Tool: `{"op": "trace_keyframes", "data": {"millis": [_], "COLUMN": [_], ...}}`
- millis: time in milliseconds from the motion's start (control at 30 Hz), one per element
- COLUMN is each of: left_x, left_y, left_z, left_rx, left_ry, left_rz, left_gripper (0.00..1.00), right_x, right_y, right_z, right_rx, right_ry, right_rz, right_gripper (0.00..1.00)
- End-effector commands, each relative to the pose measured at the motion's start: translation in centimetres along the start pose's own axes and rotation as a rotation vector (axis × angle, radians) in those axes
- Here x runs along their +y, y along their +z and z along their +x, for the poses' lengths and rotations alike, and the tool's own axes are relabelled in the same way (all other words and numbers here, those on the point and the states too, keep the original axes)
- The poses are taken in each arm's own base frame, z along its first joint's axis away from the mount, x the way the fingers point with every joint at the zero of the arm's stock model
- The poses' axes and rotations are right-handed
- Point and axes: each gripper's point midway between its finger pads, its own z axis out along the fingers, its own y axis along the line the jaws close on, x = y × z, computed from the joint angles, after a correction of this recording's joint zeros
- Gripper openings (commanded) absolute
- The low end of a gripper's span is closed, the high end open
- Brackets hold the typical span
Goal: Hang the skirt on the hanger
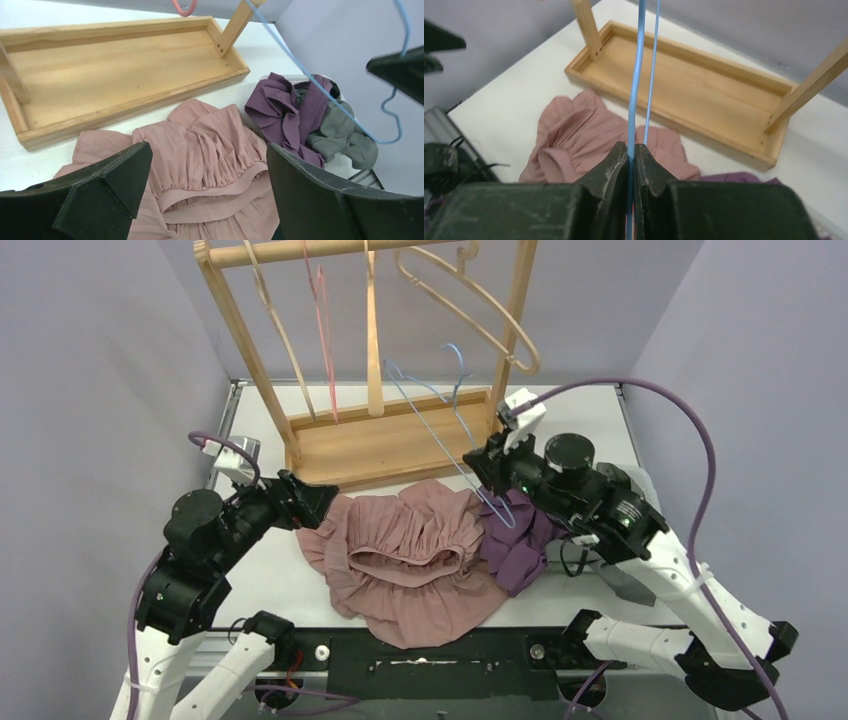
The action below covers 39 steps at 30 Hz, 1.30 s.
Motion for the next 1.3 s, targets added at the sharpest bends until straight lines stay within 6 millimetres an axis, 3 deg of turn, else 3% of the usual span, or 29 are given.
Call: {"op": "trace_keyframes", "data": {"millis": [0,200,333,567,700,800,900,1000,1267], "left_x": [-3.2,-5.2,-7.9,-10.0,-9.7,-9.8,-9.6,-9.2,-8.4], "left_y": [-1.9,-1.9,-2.0,-0.9,0.0,0.4,0.2,-0.1,0.9], "left_z": [-3.8,-2.7,-0.8,3.0,3.6,4.2,6.1,7.6,8.2], "left_rx": [-0.12,-0.081,-0.041,0.08,0.07,0.065,0.148,0.191,0.182], "left_ry": [0.123,0.253,0.406,0.505,0.537,0.537,0.519,0.521,0.561], "left_rz": [0.14,0.282,0.517,0.805,0.829,0.858,0.917,0.952,0.931], "left_gripper": [0.86,0.83,0.8,0.77,0.77,0.75,0.7,0.62,0.17], "right_x": [2.5,5.5,6.9,8.5,9.1,9.6,10.0,10.2,10.6], "right_y": [-3.3,-5.9,-7.0,-7.2,-7.3,-7.5,-7.5,-7.5,-7.9], "right_z": [3.7,8.4,10.3,9.2,9.7,9.0,8.4,8.4,8.0], "right_rx": [0.06,0.146,0.199,0.165,0.173,0.14,0.114,0.107,0.097], "right_ry": [0.052,-0.009,-0.101,-0.255,-0.3,-0.311,-0.317,-0.326,-0.345], "right_rz": [-0.121,-0.328,-0.457,-0.606,-0.669,-0.696,-0.722,-0.737,-0.771], "right_gripper": [0.0,0.0,0.0,0.0,0.0,0.0,0.0,0.0,0.0]}}
